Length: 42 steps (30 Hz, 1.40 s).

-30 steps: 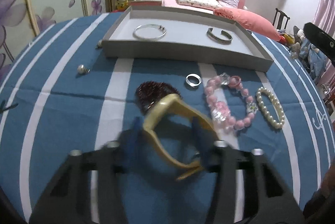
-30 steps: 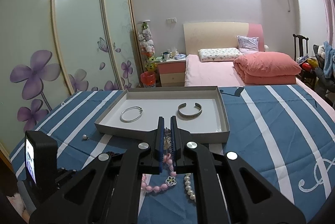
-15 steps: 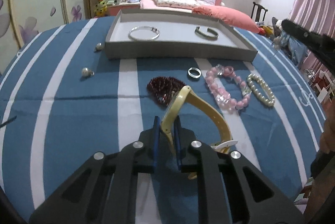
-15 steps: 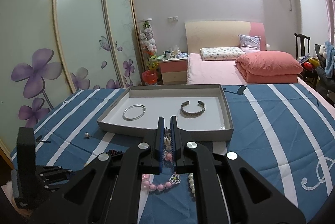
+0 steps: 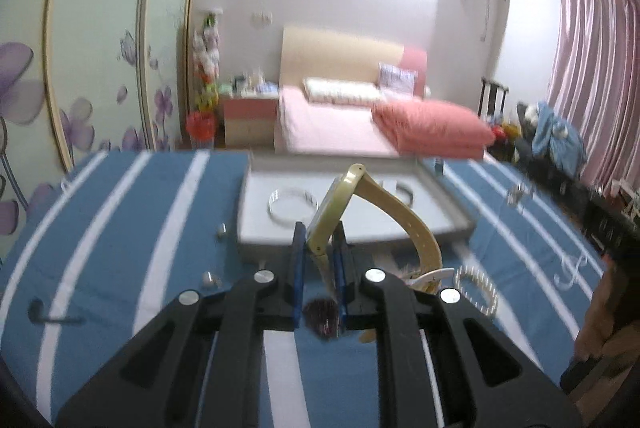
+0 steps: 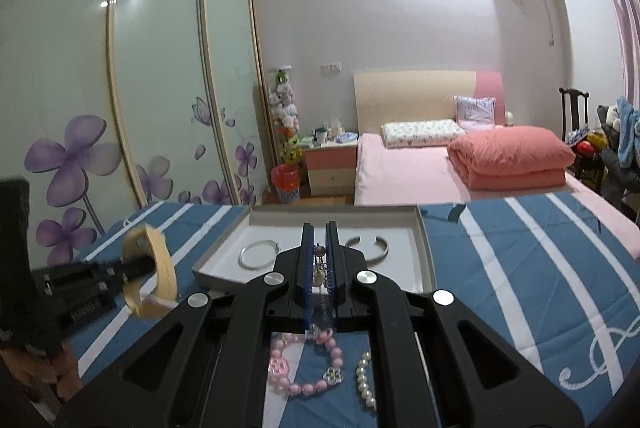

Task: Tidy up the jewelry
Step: 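Release the earrings into the tray with the right tool while the left tool releases the watch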

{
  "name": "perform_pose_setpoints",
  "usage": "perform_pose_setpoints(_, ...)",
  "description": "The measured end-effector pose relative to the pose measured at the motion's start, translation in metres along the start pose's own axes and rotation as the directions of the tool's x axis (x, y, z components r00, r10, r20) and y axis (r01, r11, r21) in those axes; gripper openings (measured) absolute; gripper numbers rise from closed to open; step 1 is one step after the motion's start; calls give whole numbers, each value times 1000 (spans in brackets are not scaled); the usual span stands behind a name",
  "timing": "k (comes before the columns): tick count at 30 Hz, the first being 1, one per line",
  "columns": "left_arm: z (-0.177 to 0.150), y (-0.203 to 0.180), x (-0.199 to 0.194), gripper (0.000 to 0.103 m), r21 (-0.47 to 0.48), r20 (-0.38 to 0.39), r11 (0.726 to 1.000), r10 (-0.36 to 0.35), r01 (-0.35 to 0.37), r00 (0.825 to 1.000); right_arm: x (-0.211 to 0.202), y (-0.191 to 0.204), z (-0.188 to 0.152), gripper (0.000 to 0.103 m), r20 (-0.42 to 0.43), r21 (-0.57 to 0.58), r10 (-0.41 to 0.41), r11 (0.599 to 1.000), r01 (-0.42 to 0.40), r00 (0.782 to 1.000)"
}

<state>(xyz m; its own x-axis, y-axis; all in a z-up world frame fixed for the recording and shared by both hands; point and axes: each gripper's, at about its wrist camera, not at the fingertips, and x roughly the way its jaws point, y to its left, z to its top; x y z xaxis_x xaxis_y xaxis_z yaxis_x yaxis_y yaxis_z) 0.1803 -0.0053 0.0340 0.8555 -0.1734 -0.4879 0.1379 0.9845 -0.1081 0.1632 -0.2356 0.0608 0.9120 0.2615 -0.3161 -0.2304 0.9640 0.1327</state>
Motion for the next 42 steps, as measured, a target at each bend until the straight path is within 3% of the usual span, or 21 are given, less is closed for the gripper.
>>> perform_pose_setpoints(4,17,-3,-1,14,8,56,1000,8,-8,998,3,3,7,7,22,-15,-3,1000,3,1000)
perform_pose_setpoints(19,48,1,61,14,0,80,999,45,-45,996,67,-12,23,7,49,-6,-41,999,42,998)
perform_pose_setpoints(30,40,12,128,14,-4,-10,997,73,-73,997,126,-20,5,7,-60,-8,-67,998,67,996)
perform_pose_setpoints(42,26,23,176,18,1,-112,996,84,-84,990,156,-24,-11,7,-171,2,-85,996,86,982)
